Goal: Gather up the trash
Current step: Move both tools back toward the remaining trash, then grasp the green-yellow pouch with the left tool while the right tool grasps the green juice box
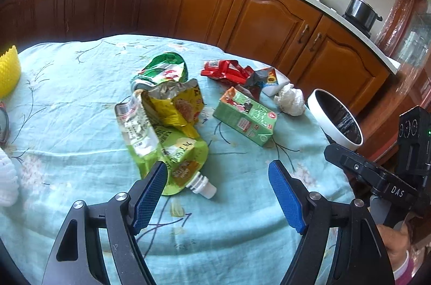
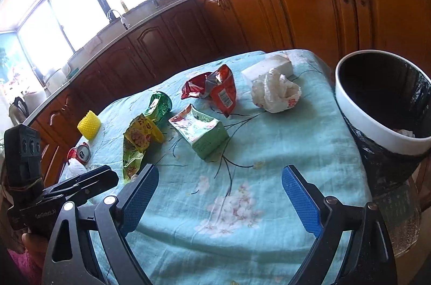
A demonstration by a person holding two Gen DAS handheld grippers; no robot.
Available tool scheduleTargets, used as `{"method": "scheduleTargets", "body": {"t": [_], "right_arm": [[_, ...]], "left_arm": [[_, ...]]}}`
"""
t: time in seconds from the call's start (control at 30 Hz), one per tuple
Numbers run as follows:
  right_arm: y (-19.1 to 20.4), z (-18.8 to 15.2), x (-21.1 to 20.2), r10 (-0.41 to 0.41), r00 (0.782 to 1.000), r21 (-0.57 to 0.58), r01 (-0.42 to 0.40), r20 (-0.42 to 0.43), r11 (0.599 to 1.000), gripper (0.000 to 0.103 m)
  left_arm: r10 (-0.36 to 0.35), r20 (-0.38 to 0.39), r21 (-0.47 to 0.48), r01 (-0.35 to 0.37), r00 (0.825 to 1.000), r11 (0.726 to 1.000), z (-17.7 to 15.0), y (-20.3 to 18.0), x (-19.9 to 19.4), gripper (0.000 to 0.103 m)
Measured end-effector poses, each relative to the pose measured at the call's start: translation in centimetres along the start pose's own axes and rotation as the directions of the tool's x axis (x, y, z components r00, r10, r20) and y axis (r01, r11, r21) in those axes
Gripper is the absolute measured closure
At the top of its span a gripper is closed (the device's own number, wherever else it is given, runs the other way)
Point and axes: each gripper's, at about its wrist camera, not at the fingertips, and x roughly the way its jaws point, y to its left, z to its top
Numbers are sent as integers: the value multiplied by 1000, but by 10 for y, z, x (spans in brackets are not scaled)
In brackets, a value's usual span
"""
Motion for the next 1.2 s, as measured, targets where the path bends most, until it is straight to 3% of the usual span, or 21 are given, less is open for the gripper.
{"method": "scheduleTargets", "body": {"t": [0.27,0.53,0.6,0.73,0.8,0.9,1.03,1.2], "right_arm": [[21,17,31,29,999,-121,-34,-41,992,9],[31,37,75,-5,995,-228,-18,-100,973,10],[32,40,86,-15,993,-241,-14,-117,971,10],[37,42,107,-25,988,-269,-17,-149,963,14],[40,41,115,-37,985,-285,-12,-166,959,22],[43,36,121,-68,980,-305,8,-186,952,45],[46,28,108,-66,983,-301,11,-173,954,47],[43,17,79,-54,990,-256,19,-129,966,47]], "left_arm": [[50,-23,-76,-51,998,996,15,30,5,27],[66,-79,-105,-74,995,992,31,47,31,31],[63,-104,-102,-73,993,992,32,50,39,44],[63,-108,-82,-72,992,994,33,49,50,57],[62,-103,-79,-70,993,994,33,49,53,72],[51,-95,-75,-58,994,995,31,50,52,88],[61,-78,-41,-64,995,997,23,45,43,100],[52,-41,-25,-53,998,998,15,38,22,101]]}}
